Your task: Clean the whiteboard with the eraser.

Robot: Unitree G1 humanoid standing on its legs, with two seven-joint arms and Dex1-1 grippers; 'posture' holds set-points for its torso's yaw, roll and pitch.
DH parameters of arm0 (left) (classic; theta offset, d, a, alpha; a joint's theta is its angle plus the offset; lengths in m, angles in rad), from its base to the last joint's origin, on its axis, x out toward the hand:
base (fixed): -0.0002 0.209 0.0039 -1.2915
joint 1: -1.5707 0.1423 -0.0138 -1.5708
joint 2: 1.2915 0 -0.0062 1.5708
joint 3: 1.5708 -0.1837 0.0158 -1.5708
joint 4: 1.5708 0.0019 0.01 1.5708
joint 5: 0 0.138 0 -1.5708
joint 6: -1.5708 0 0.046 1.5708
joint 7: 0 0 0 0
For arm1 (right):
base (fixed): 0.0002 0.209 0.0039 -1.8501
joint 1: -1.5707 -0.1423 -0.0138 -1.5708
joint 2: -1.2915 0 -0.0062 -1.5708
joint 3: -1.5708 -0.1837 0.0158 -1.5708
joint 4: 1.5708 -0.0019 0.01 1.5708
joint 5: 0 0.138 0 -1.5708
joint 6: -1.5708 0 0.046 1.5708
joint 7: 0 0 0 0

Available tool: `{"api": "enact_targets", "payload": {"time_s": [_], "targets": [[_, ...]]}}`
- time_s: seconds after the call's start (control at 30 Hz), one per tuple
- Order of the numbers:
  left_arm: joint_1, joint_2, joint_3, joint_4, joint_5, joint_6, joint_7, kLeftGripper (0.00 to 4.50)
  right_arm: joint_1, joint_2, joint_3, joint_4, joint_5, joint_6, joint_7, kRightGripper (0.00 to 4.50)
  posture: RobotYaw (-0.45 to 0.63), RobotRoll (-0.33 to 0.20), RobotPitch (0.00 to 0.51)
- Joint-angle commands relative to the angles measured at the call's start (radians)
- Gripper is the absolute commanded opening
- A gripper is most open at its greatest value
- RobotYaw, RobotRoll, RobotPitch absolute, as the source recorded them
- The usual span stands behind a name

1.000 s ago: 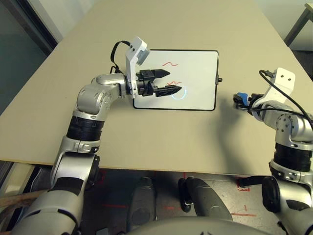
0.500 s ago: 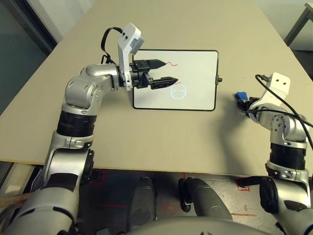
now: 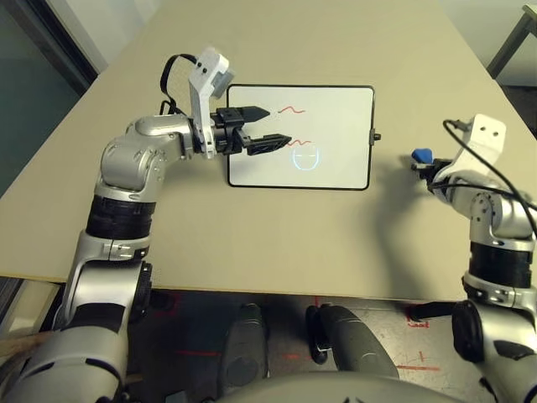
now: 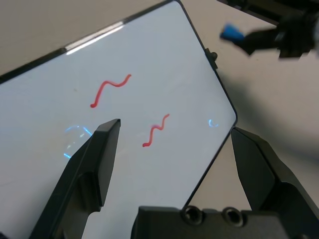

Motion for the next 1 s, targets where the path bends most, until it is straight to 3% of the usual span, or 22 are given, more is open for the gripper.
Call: {"api": "enact_targets", "payload": {"time_s": [0.03,0.2,0.47,0.73,1.0], "targets": [[0.015,0.024,0.027,-0.013,-0.007,0.011,0.011,4.50,-0.069,-0.030,0.123,-0.071,0.059,0.045,0.119,0.64,-0.04,0.000,0.098],[0.014,0.049,0.033,-0.005,-0.004,0.015,0.008,4.50,-0.146,-0.003,0.281,-0.101,0.088,0.060,0.208,0.64,-0.03,0.000,0.100],[0.019,0.091,0.028,-0.016,-0.009,0.042,-0.010,4.50,-0.276,-0.031,0.545,0.098,-0.049,-0.161,0.336,0.64,0.00,0.000,0.099],[0.038,0.114,0.043,-0.047,-0.029,0.078,-0.012,4.50,-0.410,-0.055,0.706,0.320,-0.245,-0.364,0.447,0.64,0.03,0.000,0.101],[0.058,0.118,0.049,-0.072,-0.049,0.103,0.002,4.50,-0.468,-0.063,0.807,0.384,-0.407,-0.459,0.590,0.64,0.04,0.000,0.103]]}}
